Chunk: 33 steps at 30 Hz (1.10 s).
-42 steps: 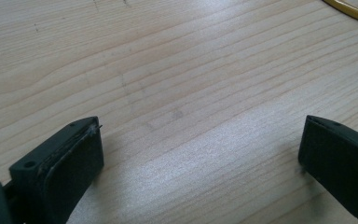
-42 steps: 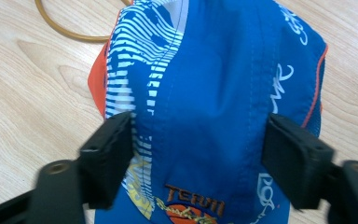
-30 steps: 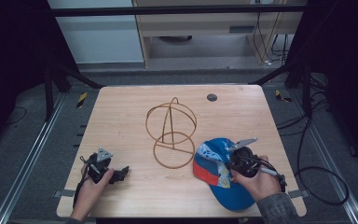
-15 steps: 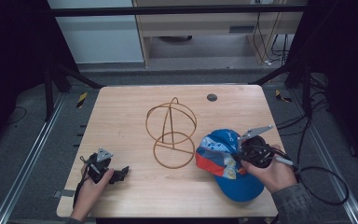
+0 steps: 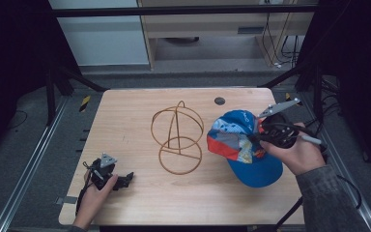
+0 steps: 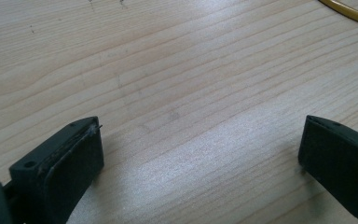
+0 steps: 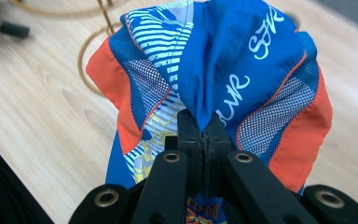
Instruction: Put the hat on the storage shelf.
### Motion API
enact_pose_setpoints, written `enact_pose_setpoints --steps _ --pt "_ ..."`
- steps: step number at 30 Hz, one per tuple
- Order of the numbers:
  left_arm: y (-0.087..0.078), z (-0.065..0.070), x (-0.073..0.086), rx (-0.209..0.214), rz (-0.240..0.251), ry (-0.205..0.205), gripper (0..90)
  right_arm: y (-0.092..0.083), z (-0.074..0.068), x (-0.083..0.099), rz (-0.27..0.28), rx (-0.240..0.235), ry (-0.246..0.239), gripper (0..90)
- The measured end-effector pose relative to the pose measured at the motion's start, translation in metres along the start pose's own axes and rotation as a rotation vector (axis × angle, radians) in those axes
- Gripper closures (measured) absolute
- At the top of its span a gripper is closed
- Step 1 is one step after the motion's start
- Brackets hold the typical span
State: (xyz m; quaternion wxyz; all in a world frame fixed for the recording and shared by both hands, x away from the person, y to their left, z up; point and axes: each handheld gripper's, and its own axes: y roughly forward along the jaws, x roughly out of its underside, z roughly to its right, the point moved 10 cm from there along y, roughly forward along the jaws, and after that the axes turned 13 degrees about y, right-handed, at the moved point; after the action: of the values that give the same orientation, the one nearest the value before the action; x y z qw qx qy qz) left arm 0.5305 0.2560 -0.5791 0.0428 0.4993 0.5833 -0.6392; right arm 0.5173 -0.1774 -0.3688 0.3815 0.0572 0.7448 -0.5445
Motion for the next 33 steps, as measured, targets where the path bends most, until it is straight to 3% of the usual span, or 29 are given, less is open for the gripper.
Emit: enact_pose_setpoints --steps 9,18,25,33 --pt "0.000 0.000 0.000 0.000 0.001 0.000 0.0 -0.034 -0.006 -0.043 0.077 0.003 -0.041 89.1" --pt "0.000 0.000 -0.001 0.001 0.004 0.002 0.0 -0.045 -0.022 -0.077 0.109 -0.015 -0.091 89.1" --pt "0.000 0.000 -0.001 0.007 0.000 0.007 0.0 -0.046 -0.040 -0.108 0.119 -0.031 -0.131 89.2" --pt "0.000 0.000 -0.001 0.007 -0.001 0.007 0.0 -0.031 -0.069 -0.136 0.096 -0.052 -0.187 89.2"
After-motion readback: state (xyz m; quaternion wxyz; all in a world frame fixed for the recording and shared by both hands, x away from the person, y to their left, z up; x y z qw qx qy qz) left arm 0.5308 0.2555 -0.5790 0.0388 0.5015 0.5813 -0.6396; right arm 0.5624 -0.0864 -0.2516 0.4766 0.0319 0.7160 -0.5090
